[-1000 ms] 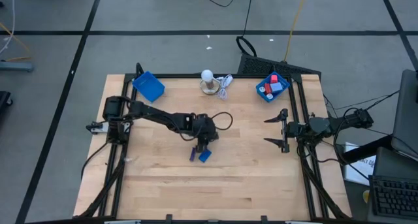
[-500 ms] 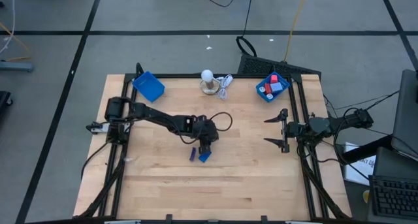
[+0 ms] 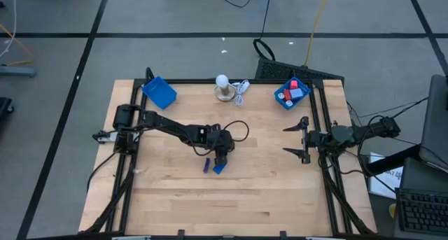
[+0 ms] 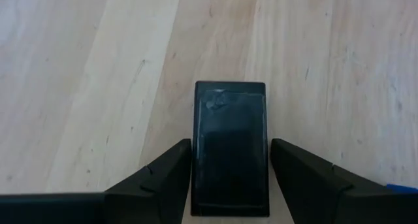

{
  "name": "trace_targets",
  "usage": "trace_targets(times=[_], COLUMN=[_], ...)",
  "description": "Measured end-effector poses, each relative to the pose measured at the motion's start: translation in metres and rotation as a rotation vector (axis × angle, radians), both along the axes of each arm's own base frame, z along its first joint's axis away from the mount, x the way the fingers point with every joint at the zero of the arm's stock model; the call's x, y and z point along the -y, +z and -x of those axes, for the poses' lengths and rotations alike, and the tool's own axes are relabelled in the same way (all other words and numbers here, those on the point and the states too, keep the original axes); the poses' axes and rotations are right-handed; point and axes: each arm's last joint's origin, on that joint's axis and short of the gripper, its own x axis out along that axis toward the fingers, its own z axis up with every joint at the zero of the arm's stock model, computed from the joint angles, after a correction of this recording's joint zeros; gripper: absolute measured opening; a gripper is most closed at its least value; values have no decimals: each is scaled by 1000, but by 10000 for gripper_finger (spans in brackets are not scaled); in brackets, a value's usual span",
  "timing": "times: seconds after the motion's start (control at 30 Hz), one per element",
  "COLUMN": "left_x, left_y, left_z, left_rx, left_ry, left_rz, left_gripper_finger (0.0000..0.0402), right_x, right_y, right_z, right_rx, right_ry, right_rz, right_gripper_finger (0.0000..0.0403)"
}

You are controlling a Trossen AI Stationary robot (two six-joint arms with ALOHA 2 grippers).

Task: Pick & Place Office items
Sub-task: Put the black digital timer into the left blue bin

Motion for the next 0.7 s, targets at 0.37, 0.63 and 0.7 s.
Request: trace_targets(times=[0.37,0.63,0.7], left_x=[-1,-2,-2], left_y=[0,0,0], left_z=[-1,-4,-4], left_rx=[17,47,47], left_ry=[54,52,52], left_rz=[-11,-32,-33], left_gripper_finger=[212,153,153], right_x=[0,0,0], right_y=[0,0,0], right_z=[0,0,0], right_rx=[0,0,0], right_ry=[-1,0,0], right_rz=[0,0,0], right_gripper_finger=[343,343,343])
